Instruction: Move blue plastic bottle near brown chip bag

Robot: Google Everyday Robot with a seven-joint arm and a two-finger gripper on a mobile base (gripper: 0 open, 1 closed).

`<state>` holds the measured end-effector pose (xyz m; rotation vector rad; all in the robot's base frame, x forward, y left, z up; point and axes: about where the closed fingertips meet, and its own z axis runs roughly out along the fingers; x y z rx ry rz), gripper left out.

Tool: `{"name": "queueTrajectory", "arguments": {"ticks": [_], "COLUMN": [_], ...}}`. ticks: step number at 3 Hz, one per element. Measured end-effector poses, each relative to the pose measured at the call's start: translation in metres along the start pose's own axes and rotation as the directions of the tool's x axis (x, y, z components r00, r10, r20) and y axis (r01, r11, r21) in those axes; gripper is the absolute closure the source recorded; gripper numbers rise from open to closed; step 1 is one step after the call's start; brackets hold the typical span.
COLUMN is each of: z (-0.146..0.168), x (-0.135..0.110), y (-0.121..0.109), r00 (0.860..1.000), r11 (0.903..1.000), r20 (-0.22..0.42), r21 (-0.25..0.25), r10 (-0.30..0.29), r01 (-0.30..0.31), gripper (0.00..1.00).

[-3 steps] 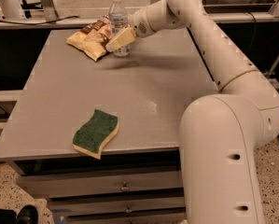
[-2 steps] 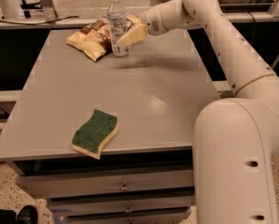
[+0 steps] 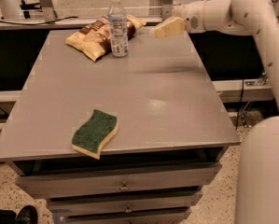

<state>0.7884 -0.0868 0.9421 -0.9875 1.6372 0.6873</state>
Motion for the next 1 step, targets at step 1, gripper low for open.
{"name": "queueTrajectory", "arguments": {"ticks": [1], "z": [-0.0150], "x": [0.0046], "y": [-0.0059], "r00": [1.000], "r11": [0.9998], "r20": [0.003], "r21": [0.018], "r10": [0.009], "r01": [-0.009], "gripper": [0.00]}}
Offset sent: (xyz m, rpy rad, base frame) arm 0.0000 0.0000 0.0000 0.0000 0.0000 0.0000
